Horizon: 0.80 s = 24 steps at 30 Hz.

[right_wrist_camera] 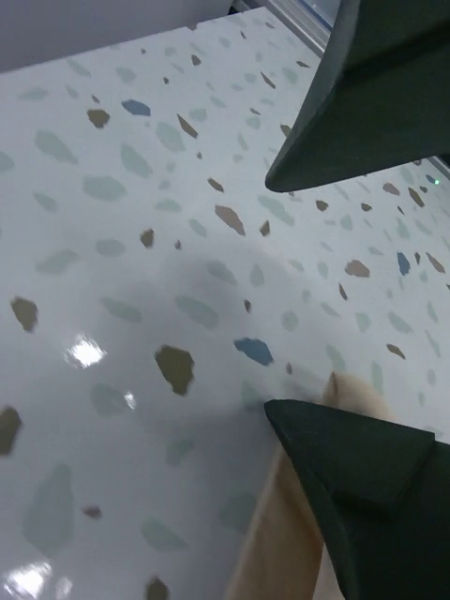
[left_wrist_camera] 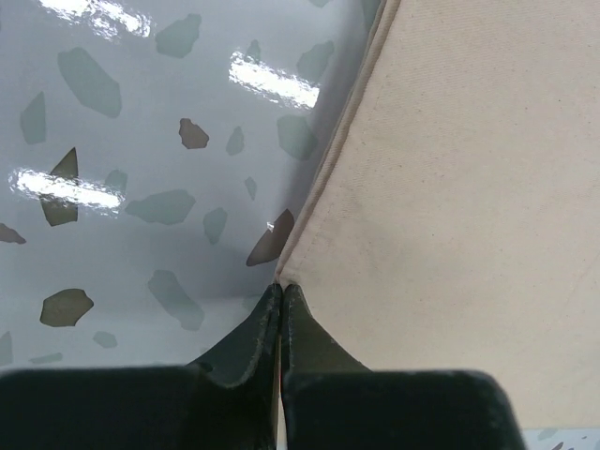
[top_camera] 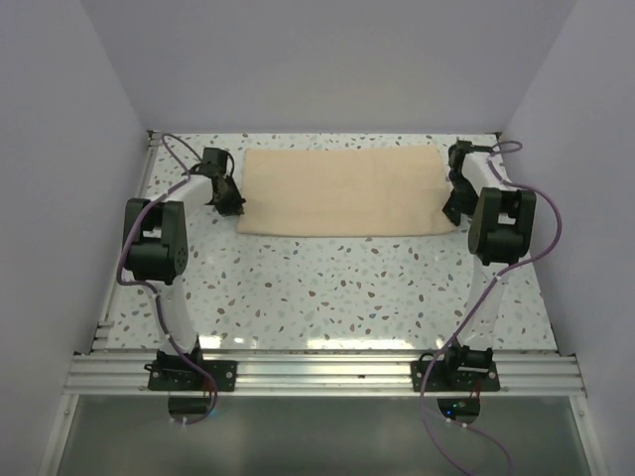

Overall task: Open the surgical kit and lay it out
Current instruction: Open the surgical kit at the center of the board.

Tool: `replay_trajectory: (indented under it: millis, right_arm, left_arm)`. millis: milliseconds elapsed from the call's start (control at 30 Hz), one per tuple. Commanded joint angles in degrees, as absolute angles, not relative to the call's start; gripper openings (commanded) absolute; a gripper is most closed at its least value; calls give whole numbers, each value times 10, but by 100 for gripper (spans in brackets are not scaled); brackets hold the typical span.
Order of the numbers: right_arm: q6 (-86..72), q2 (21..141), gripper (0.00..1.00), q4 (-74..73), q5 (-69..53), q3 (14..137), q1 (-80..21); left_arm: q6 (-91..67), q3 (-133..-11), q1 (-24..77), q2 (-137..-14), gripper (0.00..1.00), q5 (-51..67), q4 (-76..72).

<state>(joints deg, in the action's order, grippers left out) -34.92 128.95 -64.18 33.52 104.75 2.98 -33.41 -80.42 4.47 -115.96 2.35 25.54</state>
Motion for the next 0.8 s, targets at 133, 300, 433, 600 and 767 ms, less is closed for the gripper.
replay_trajectory:
  millis: [133, 300, 433, 600, 767]
  right_arm:
    - [-350, 1241, 99, -663, 355, 1090, 40]
    - [-331, 1197, 97, -579, 257, 1107, 40]
    - [-328, 1172, 94, -451, 83, 1083, 40]
    - [-363, 1227, 93, -346, -34, 1118, 34]
    - [-396, 1353, 91, -294, -124, 1233, 25]
  left_arm:
    - [-309, -802, 37, -1165, 0, -37, 256]
    - [-293, -762, 28, -1130, 0, -51, 256]
    - [-287, -726, 10, -1107, 0, -56, 252]
    - [-278, -739, 3, -1107, 0, -61, 268]
    - [-269, -782, 2, -1129, 81, -69, 316]
